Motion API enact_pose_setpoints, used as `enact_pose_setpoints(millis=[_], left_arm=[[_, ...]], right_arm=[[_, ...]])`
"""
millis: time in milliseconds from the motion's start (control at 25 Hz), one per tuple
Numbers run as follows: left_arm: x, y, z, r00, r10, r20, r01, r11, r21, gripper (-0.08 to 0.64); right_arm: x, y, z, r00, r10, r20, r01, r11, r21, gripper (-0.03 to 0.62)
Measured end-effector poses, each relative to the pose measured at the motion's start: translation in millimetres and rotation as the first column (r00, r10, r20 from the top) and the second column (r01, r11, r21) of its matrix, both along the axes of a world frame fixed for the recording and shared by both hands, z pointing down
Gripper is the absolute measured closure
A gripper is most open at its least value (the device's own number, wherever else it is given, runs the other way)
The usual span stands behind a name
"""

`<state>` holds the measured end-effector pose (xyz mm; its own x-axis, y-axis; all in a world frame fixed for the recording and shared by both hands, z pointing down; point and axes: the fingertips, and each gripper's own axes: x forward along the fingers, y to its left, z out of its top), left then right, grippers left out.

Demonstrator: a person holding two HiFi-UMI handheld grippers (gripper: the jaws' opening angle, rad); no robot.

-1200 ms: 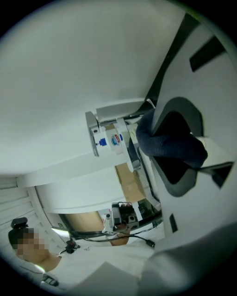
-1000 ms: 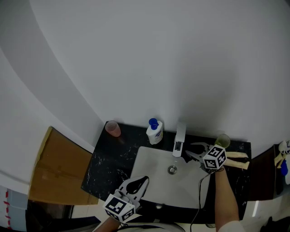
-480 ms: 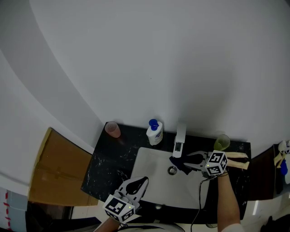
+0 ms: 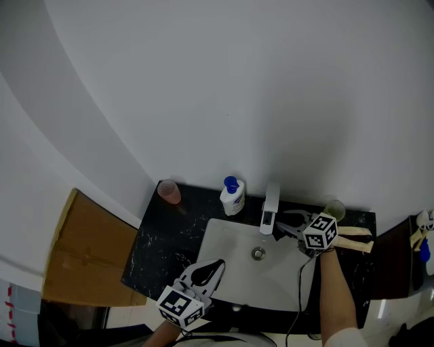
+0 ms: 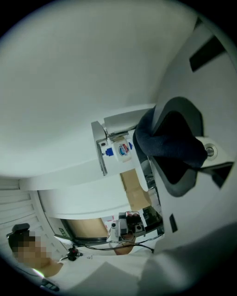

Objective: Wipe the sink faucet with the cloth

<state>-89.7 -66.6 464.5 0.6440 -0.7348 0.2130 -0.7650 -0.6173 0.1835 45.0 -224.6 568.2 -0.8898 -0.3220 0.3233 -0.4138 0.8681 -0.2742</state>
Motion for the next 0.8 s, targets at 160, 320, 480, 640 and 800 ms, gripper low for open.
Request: enact_pose_setpoints(millis=[160, 320, 480, 640, 800], left_arm=[[4.3, -7.0, -1.0, 1.000, 0.015, 0.004, -0.015, 1.000, 0.010, 0.558], [12.9, -15.7, 1.0, 0.999, 0.042, 0.008, -0.042, 0.999, 0.015, 0.558], [31.1, -23.6, 5.0, 0.996, 0.091, 0.007, -0.091, 0.996, 0.012, 0.558], [51.5, -27.9, 4.2, 0.991, 0.136, 0.012, -0.136, 0.991, 0.014, 0.558], [67.6, -25.5, 2.3, 0.983, 0.181, 0.027, -0.182, 0.983, 0.018, 0.558]], right_arm=[[-11.7, 42.2, -0.5, 0.986, -0.154, 0.065, 0.158, 0.985, -0.074, 0.473], [-10.1, 76.8, 4.1, 0.958, -0.267, 0.101, 0.280, 0.949, -0.146, 0.472], [5.3, 44.6, 12.9, 0.991, -0.135, 0.017, 0.136, 0.985, -0.103, 0.473], [8.7, 3.1, 3.8, 1.000, -0.002, 0.014, 0.003, 0.999, -0.034, 0.472], [-1.1, -7.5, 4.9, 1.000, 0.010, 0.018, -0.010, 0.999, -0.031, 0.474]])
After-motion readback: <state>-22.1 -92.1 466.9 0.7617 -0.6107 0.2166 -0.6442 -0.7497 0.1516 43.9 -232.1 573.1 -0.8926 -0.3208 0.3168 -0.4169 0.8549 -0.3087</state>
